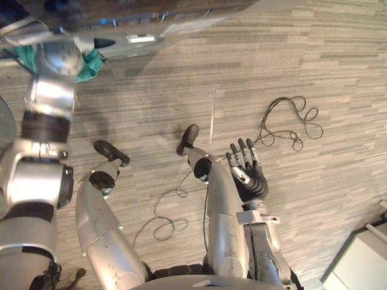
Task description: Pick up the laundry basket with both hands and put the clothes into the washing machine.
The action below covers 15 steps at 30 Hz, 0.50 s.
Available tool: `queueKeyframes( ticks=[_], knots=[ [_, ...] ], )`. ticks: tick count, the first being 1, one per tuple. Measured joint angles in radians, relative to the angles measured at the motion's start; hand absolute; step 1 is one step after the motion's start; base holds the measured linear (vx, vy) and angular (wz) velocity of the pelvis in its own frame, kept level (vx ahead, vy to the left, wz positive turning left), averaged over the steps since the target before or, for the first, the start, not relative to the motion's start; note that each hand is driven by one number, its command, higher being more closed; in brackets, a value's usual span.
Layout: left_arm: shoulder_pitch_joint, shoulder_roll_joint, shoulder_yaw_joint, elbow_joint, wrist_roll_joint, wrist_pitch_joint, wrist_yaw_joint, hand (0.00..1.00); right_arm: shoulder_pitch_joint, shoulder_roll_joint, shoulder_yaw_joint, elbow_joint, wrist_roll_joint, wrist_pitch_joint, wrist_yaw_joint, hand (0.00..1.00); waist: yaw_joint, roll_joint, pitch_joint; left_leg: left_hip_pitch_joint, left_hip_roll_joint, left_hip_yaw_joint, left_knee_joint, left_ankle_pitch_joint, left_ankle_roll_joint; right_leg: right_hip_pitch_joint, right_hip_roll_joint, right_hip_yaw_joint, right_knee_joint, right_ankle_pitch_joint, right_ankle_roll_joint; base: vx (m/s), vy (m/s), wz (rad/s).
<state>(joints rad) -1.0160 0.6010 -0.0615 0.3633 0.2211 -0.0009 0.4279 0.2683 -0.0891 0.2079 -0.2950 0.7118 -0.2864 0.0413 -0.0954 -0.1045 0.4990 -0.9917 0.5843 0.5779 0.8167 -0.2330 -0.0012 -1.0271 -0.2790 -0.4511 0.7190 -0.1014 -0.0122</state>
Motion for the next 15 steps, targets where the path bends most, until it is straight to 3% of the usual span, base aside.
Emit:
queueKeyframes(
  ticks=[2, 3, 4, 5, 8, 11, 13, 14, 15],
  knots=[
    [0.201, -0.021, 0.075, -0.167, 0.055, -0.011, 0.095, 0.00, 0.027, -0.001, 0.011, 0.023, -0.068, -0.043, -0.017, 0.00, -0.006, 0.000, -0.018, 0.054, -0.006, -0.006, -0.002, 0.007, -0.012, -0.050, -0.029, 0.013, 0.094, -0.012, -0.022, 0.09, -0.066, 0.35],
    [0.248, -0.022, 0.098, -0.199, 0.078, -0.013, 0.115, 0.00, 0.037, -0.001, 0.015, 0.037, -0.089, -0.047, -0.025, 0.00, -0.005, -0.003, -0.030, 0.062, -0.009, -0.006, -0.005, 0.012, -0.020, -0.021, -0.019, 0.014, -0.001, 0.039, -0.023, 0.07, -0.149, 0.23],
    [0.326, -0.033, 0.152, -0.256, 0.126, -0.015, 0.152, 0.00, 0.038, -0.008, 0.012, 0.064, -0.117, -0.047, -0.033, 0.00, 0.015, -0.001, -0.032, 0.088, 0.002, -0.007, -0.012, 0.017, -0.030, 0.029, -0.001, -0.004, -0.048, -0.001, -0.011, 0.07, -0.150, -0.12],
    [0.398, -0.042, 0.198, -0.308, 0.161, -0.012, 0.180, 0.00, 0.036, -0.011, 0.003, 0.082, -0.132, -0.048, -0.039, 0.00, 0.032, 0.005, -0.032, 0.120, 0.008, -0.006, -0.039, 0.031, -0.053, 0.056, 0.021, -0.016, -0.071, 0.001, -0.023, 0.10, -0.142, -0.20],
    [0.513, -0.091, 0.239, -0.315, 0.209, 0.029, 0.171, 0.00, 0.035, -0.030, -0.016, 0.118, -0.170, -0.047, -0.065, 0.00, 0.025, 0.022, -0.037, 0.198, 0.003, -0.007, -0.090, 0.049, -0.082, 0.127, 0.029, -0.036, -0.075, -0.007, -0.035, 0.10, -0.063, 0.00],
    [0.644, -0.184, 0.250, -0.346, 0.219, 0.035, 0.113, 0.00, 0.027, -0.038, -0.074, 0.124, -0.192, -0.041, -0.089, 0.00, 0.019, 0.029, -0.040, 0.286, -0.019, -0.010, -0.127, 0.055, -0.091, 0.202, 0.023, -0.046, -0.081, -0.009, -0.037, 0.10, 0.003, 0.04],
    [0.790, -0.301, 0.227, -0.404, 0.199, -0.037, 0.018, 0.00, -0.008, -0.040, -0.124, 0.130, -0.231, -0.005, -0.107, 0.00, 0.045, 0.037, -0.045, 0.308, -0.015, -0.026, -0.082, 0.084, -0.093, 0.260, 0.021, -0.050, -0.108, -0.009, -0.037, 0.11, 0.015, 0.00],
    [0.832, -0.343, 0.204, -0.400, 0.177, -0.066, -0.023, 0.00, -0.037, -0.042, -0.135, 0.144, -0.250, 0.010, -0.111, 0.00, 0.063, 0.038, -0.048, 0.253, 0.001, -0.061, -0.002, 0.092, -0.098, 0.278, 0.014, -0.044, -0.113, -0.009, -0.037, 0.08, 0.031, 0.15],
    [0.864, -0.385, 0.169, -0.399, 0.142, -0.090, -0.070, 0.00, -0.079, -0.047, -0.152, 0.173, -0.260, 0.018, -0.115, 0.00, 0.074, 0.047, -0.052, 0.219, -0.020, -0.086, -0.036, 0.040, -0.128, 0.292, -0.005, -0.041, -0.111, -0.009, -0.036, 0.05, 0.091, 0.29]
  ],
)
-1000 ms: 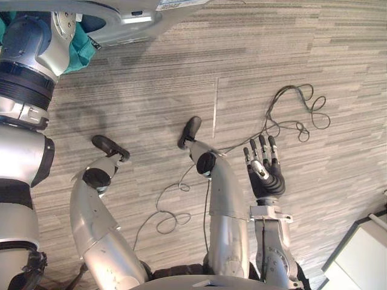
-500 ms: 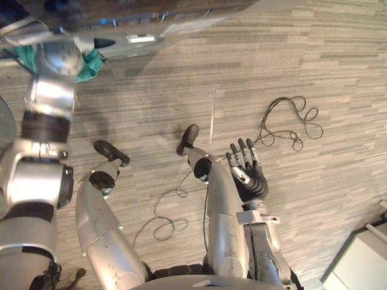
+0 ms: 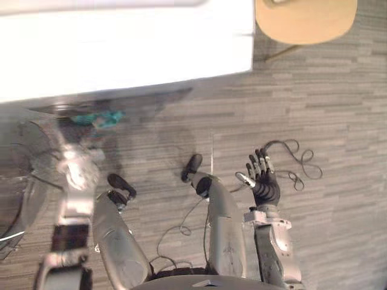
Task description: Pick up the laundry basket with both hands and put the clothes into the washing machine.
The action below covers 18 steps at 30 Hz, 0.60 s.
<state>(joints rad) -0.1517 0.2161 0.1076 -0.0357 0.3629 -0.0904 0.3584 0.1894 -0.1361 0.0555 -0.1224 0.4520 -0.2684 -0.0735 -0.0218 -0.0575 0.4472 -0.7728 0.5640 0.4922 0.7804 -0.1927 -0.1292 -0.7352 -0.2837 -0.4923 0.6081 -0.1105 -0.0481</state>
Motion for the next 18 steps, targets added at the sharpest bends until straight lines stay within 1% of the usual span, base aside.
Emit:
queueKeyframes(
  ticks=[1, 2, 3, 4, 5, 6, 7, 8, 10, 11, 12, 13, 14, 17, 18],
  knots=[
    [0.044, -0.053, -0.049, 0.001, -0.037, -0.022, -0.048, 0.00, -0.066, -0.025, -0.017, 0.052, -0.029, 0.020, -0.003, 0.00, 0.018, 0.020, -0.013, 0.014, -0.047, 0.012, -0.193, 0.115, 0.059, 0.003, -0.018, -0.002, 0.025, -0.001, 0.005, 0.05, 0.183, 0.30],
    [0.075, -0.083, -0.077, 0.004, -0.069, -0.035, -0.081, 0.00, -0.113, -0.043, -0.017, 0.085, -0.055, 0.037, -0.004, 0.00, 0.031, 0.028, -0.021, 0.016, -0.059, 0.010, -0.219, 0.145, 0.054, 0.006, -0.034, -0.006, 0.053, -0.012, 0.028, 0.05, 0.169, 0.45],
    [0.077, -0.099, -0.094, 0.012, -0.086, -0.038, -0.097, 0.00, -0.141, -0.043, -0.020, 0.100, -0.068, 0.042, -0.007, 0.00, 0.030, 0.027, -0.021, 0.009, -0.090, 0.009, -0.223, 0.159, 0.069, 0.007, -0.059, -0.006, 0.056, -0.016, 0.034, 0.05, 0.128, 0.70],
    [0.092, -0.122, -0.114, 0.011, -0.122, -0.045, -0.121, 0.00, -0.207, -0.041, -0.021, 0.130, -0.076, 0.056, -0.019, 0.00, 0.042, 0.028, -0.021, 0.004, -0.129, -0.001, -0.248, 0.167, 0.079, 0.013, -0.086, -0.016, 0.048, -0.021, 0.043, 0.05, 0.063, 0.88],
    [0.113, -0.146, -0.123, 0.011, -0.165, -0.048, -0.136, 0.00, -0.292, -0.030, -0.019, 0.176, -0.092, 0.063, -0.031, 0.00, 0.065, 0.028, -0.021, -0.006, -0.151, -0.011, -0.260, 0.167, 0.080, 0.023, -0.097, -0.023, 0.030, -0.035, 0.066, 0.04, 0.066, 0.70],
    [0.122, -0.153, -0.126, 0.011, -0.198, -0.050, -0.144, 0.00, -0.340, -0.027, -0.019, 0.200, -0.098, 0.067, -0.043, 0.00, 0.074, 0.029, -0.020, -0.016, -0.160, -0.022, -0.262, 0.169, 0.084, 0.028, -0.100, -0.031, 0.022, -0.044, 0.080, 0.01, 0.050, 0.56],
    [0.142, -0.160, -0.129, 0.012, -0.259, -0.052, -0.148, 0.00, -0.456, -0.029, -0.022, 0.274, -0.098, 0.073, -0.062, 0.00, 0.089, 0.032, -0.018, -0.039, -0.175, -0.038, -0.270, 0.179, 0.093, 0.036, -0.109, -0.056, 0.011, -0.057, 0.101, -0.03, 0.030, 0.58],
    [0.152, -0.164, -0.138, 0.015, -0.322, -0.052, -0.152, 0.00, -0.562, -0.031, -0.032, 0.343, -0.095, 0.082, -0.106, 0.00, 0.108, 0.036, -0.016, -0.063, -0.191, -0.064, -0.292, 0.202, 0.097, 0.036, -0.112, -0.084, 0.007, -0.059, 0.105, -0.06, 0.019, 0.63],
    [0.170, -0.169, -0.161, 0.017, -0.389, -0.053, -0.153, 0.00, -0.694, -0.040, -0.081, 0.464, -0.084, 0.091, -0.162, 0.00, 0.124, 0.042, -0.012, -0.092, -0.214, -0.104, -0.335, 0.238, 0.099, 0.037, -0.120, -0.128, 0.009, -0.062, 0.108, -0.06, 0.000, 0.67],
    [0.178, -0.179, -0.184, 0.019, -0.417, -0.053, -0.153, 0.00, -0.756, -0.056, -0.097, 0.541, -0.058, 0.088, -0.193, 0.00, 0.132, 0.044, -0.010, -0.108, -0.234, -0.125, -0.364, 0.265, 0.102, 0.037, -0.130, -0.155, 0.013, -0.068, 0.112, -0.05, -0.010, 0.65],
    [0.182, -0.186, -0.197, 0.020, -0.431, -0.053, -0.154, 0.00, -0.779, -0.065, -0.098, 0.580, -0.044, 0.085, -0.207, 0.00, 0.134, 0.045, -0.010, -0.116, -0.245, -0.137, -0.377, 0.278, 0.103, 0.035, -0.135, -0.163, 0.018, -0.071, 0.115, -0.06, -0.018, 0.65],
    [0.185, -0.197, -0.223, 0.024, -0.452, -0.053, -0.156, 0.00, -0.824, -0.079, -0.099, 0.660, -0.002, 0.075, -0.230, 0.00, 0.134, 0.047, -0.009, -0.126, -0.265, -0.153, -0.398, 0.296, 0.104, 0.033, -0.152, -0.182, 0.032, -0.083, 0.124, -0.07, -0.032, 0.60],
    [0.183, -0.200, -0.250, 0.028, -0.467, -0.053, -0.163, 0.00, -0.874, -0.093, -0.099, 0.745, 0.048, 0.075, -0.244, 0.00, 0.135, 0.049, -0.007, -0.139, -0.281, -0.170, -0.413, 0.311, 0.105, 0.028, -0.167, -0.199, 0.047, -0.092, 0.124, -0.07, -0.034, 0.59],
    [0.172, -0.217, -0.299, 0.050, -0.490, -0.056, -0.185, 0.00, -0.948, -0.131, -0.084, 0.885, 0.148, 0.069, -0.246, 0.00, 0.144, 0.053, -0.005, -0.177, -0.301, -0.213, -0.439, 0.331, 0.094, 0.010, -0.182, -0.232, 0.080, -0.116, 0.126, -0.09, -0.048, 0.43],
    [0.159, -0.226, -0.317, 0.072, -0.496, -0.054, -0.191, 0.00, -0.980, -0.161, -0.044, 0.967, 0.197, 0.081, -0.245, 0.00, 0.161, 0.054, -0.005, -0.198, -0.305, -0.226, -0.449, 0.340, 0.090, -0.002, -0.185, -0.244, 0.097, -0.129, 0.117, -0.09, -0.071, 0.40]
  ],
)
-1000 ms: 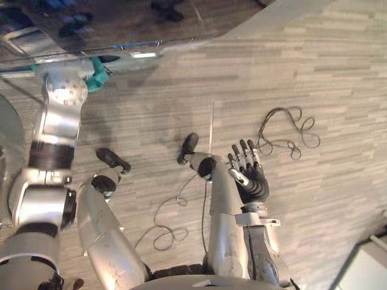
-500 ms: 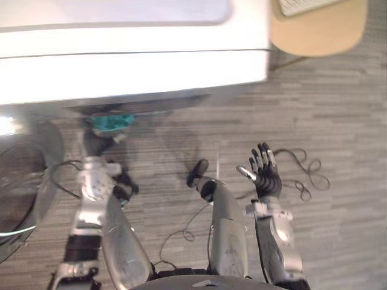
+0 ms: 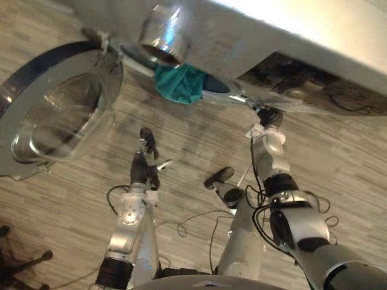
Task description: Pick up the laundry basket with both hands and put the clothes into the washing machine.
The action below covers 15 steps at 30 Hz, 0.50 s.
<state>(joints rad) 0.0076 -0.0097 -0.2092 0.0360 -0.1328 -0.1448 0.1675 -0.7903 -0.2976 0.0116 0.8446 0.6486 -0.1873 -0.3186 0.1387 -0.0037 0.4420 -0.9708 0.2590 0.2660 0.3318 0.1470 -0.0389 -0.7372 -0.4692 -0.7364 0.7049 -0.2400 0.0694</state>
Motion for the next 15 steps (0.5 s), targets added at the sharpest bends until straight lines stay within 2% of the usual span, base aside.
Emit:
queueKeyframes(
  ticks=[1, 2, 5, 8, 15],
  knots=[
    [-0.011, -0.011, -0.011, 0.018, -0.002, 0.001, 0.000, 0.00, -0.026, -0.016, 0.064, 0.073, 0.047, 0.004, -0.009, 0.00, 0.013, 0.009, 0.005, -0.021, -0.006, -0.024, -0.005, 0.010, -0.001, -0.001, -0.006, -0.026, 0.018, -0.010, 0.004, -0.09, -0.078, 0.40],
    [-0.015, -0.013, -0.015, 0.023, -0.002, 0.002, 0.000, 0.00, -0.033, -0.016, 0.066, 0.087, 0.064, -0.012, -0.022, 0.00, 0.017, 0.012, 0.007, -0.030, -0.007, -0.032, -0.006, 0.012, -0.003, -0.002, -0.009, -0.037, 0.028, -0.019, 0.000, -0.06, -0.097, 0.47],
    [-0.018, -0.017, -0.029, 0.024, -0.011, 0.005, 0.003, 0.00, -0.086, -0.057, 0.180, 0.204, 0.219, -0.034, -0.036, 0.00, 0.030, 0.011, 0.006, -0.058, -0.027, -0.077, -0.027, 0.049, -0.008, -0.009, -0.033, -0.075, 0.088, -0.058, -0.003, -0.02, -0.149, 0.41],
    [-0.039, -0.034, -0.029, 0.026, -0.022, 0.005, 0.009, 0.00, -0.105, -0.076, 0.261, 0.241, 0.328, -0.055, -0.038, 0.00, 0.051, 0.011, 0.004, -0.091, -0.032, -0.108, -0.040, 0.085, -0.011, -0.028, -0.040, -0.104, 0.125, -0.088, -0.014, 0.01, -0.128, 0.19],
    [-0.075, -0.048, -0.041, 0.089, -0.041, 0.006, 0.040, 0.00, -0.123, -0.076, 0.356, 0.346, 0.484, -0.071, -0.057, 0.00, 0.085, 0.013, 0.000, -0.111, -0.052, -0.203, -0.076, 0.139, -0.031, 0.007, -0.050, -0.190, 0.202, -0.170, -0.026, 0.03, -0.181, 0.34]
  ],
)
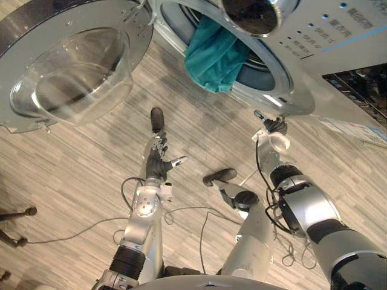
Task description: Pick up the laundry basket with both hands and put the clothes into the washing machine.
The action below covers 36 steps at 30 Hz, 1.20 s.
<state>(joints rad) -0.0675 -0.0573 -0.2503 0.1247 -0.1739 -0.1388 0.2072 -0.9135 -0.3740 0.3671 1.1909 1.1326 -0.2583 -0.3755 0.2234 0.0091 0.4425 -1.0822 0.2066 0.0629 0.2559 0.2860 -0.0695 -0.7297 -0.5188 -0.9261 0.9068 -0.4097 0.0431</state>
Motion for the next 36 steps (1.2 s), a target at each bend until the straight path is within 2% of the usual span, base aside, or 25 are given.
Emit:
queueKeyframes(
  ticks=[4, 7, 9, 12, 14, 16, 17, 18, 19, 22, 25, 29, 36],
  knots=[
    [0.002, 0.003, -0.030, 0.015, -0.020, 0.002, 0.005, 0.00, -0.008, 0.000, 0.027, 0.045, 0.096, -0.001, -0.023, 0.00, 0.025, 0.001, -0.002, 0.002, -0.010, -0.044, -0.030, 0.016, 0.001, 0.036, -0.004, -0.053, 0.038, -0.047, -0.003, 0.03, -0.167, 0.30],
    [-0.002, 0.003, -0.034, 0.026, -0.021, 0.011, 0.007, 0.00, -0.016, 0.001, 0.064, 0.045, 0.180, -0.002, -0.049, 0.00, 0.028, 0.001, -0.002, 0.008, -0.015, -0.070, -0.040, 0.029, 0.007, 0.061, -0.004, -0.082, 0.051, -0.064, -0.008, 0.03, -0.141, 0.20],
    [-0.016, 0.002, -0.033, 0.059, -0.021, 0.015, 0.009, 0.00, -0.016, 0.005, 0.093, 0.045, 0.218, 0.001, -0.057, 0.00, 0.028, 0.001, -0.002, 0.026, -0.014, -0.076, -0.054, 0.046, -0.005, 0.083, 0.001, -0.093, 0.046, -0.065, -0.009, 0.04, -0.109, 0.07],
    [-0.054, 0.000, -0.031, 0.114, -0.031, 0.032, 0.024, 0.00, -0.010, 0.053, 0.103, 0.044, 0.241, 0.006, -0.084, 0.00, 0.024, 0.000, -0.002, 0.070, 0.001, -0.084, -0.054, 0.050, -0.009, 0.138, 0.030, -0.102, 0.013, -0.062, -0.007, 0.05, -0.111, -0.06],
    [-0.085, 0.001, -0.031, 0.160, -0.045, 0.040, 0.045, 0.00, -0.002, 0.174, 0.166, -0.014, 0.208, -0.001, -0.036, 0.00, 0.027, -0.002, -0.010, 0.115, 0.015, -0.084, -0.054, 0.050, -0.009, 0.185, 0.051, -0.099, -0.018, -0.060, -0.004, 0.05, -0.099, -0.10],
    [-0.090, 0.001, -0.038, 0.179, -0.056, 0.045, 0.053, 0.00, 0.029, 0.302, 0.182, -0.045, 0.194, 0.001, -0.002, 0.00, 0.031, -0.004, -0.052, 0.123, 0.017, -0.085, -0.056, 0.047, -0.012, 0.204, 0.063, -0.109, -0.035, -0.061, -0.003, 0.06, -0.098, 0.06],
    [-0.092, 0.001, -0.039, 0.179, -0.061, 0.045, 0.069, 0.00, 0.046, 0.404, 0.182, -0.046, 0.195, 0.004, 0.008, 0.00, 0.036, -0.003, -0.072, 0.142, 0.017, -0.084, -0.067, 0.040, -0.019, 0.229, 0.070, -0.121, -0.049, -0.058, 0.003, 0.09, -0.094, 0.21],
    [-0.093, 0.002, -0.034, 0.177, -0.067, 0.043, 0.095, 0.00, 0.060, 0.465, 0.178, -0.034, 0.200, 0.003, 0.016, 0.00, 0.039, -0.003, -0.073, 0.162, 0.013, -0.084, -0.071, 0.030, -0.032, 0.253, 0.071, -0.128, -0.058, -0.055, 0.008, 0.11, -0.079, 0.29],
    [-0.089, 0.023, -0.027, 0.199, -0.069, 0.051, 0.117, 0.00, 0.083, 0.486, 0.195, -0.040, 0.204, 0.010, 0.027, 0.00, 0.050, -0.003, -0.077, 0.178, 0.002, -0.084, -0.068, 0.019, -0.045, 0.278, 0.067, -0.131, -0.068, -0.049, 0.019, 0.10, -0.050, 0.34],
    [-0.091, 0.026, -0.031, 0.198, -0.086, 0.046, 0.139, 0.00, 0.116, 0.487, 0.212, -0.014, 0.204, 0.022, 0.026, 0.00, 0.056, -0.008, -0.081, 0.182, -0.036, -0.091, -0.068, 0.011, -0.039, 0.310, 0.049, -0.151, -0.091, -0.028, 0.050, 0.09, -0.002, 0.35],
    [-0.137, 0.005, -0.035, 0.198, -0.098, 0.029, 0.143, 0.00, 0.121, 0.487, 0.231, 0.014, 0.205, 0.019, 0.022, 0.00, 0.052, -0.008, -0.081, 0.186, -0.060, -0.091, -0.074, 0.004, -0.030, 0.316, 0.027, -0.153, -0.093, -0.013, 0.059, 0.06, 0.043, 0.18],
    [-0.141, -0.005, -0.040, 0.206, -0.101, 0.018, 0.157, 0.00, 0.116, 0.488, 0.298, 0.015, 0.212, 0.013, 0.017, 0.00, 0.052, -0.009, -0.081, 0.198, -0.070, -0.082, -0.096, 0.007, -0.027, 0.308, 0.015, -0.140, -0.093, -0.002, 0.064, 0.00, 0.031, -0.03],
    [-0.116, 0.004, -0.067, 0.218, -0.120, 0.016, 0.157, 0.00, 0.031, 0.475, 0.270, 0.082, 0.235, 0.006, -0.010, 0.00, 0.054, -0.010, -0.080, 0.183, -0.090, -0.089, -0.143, 0.040, -0.018, 0.284, -0.001, -0.158, -0.084, 0.000, 0.067, 0.02, -0.014, 0.08]
  ],
)
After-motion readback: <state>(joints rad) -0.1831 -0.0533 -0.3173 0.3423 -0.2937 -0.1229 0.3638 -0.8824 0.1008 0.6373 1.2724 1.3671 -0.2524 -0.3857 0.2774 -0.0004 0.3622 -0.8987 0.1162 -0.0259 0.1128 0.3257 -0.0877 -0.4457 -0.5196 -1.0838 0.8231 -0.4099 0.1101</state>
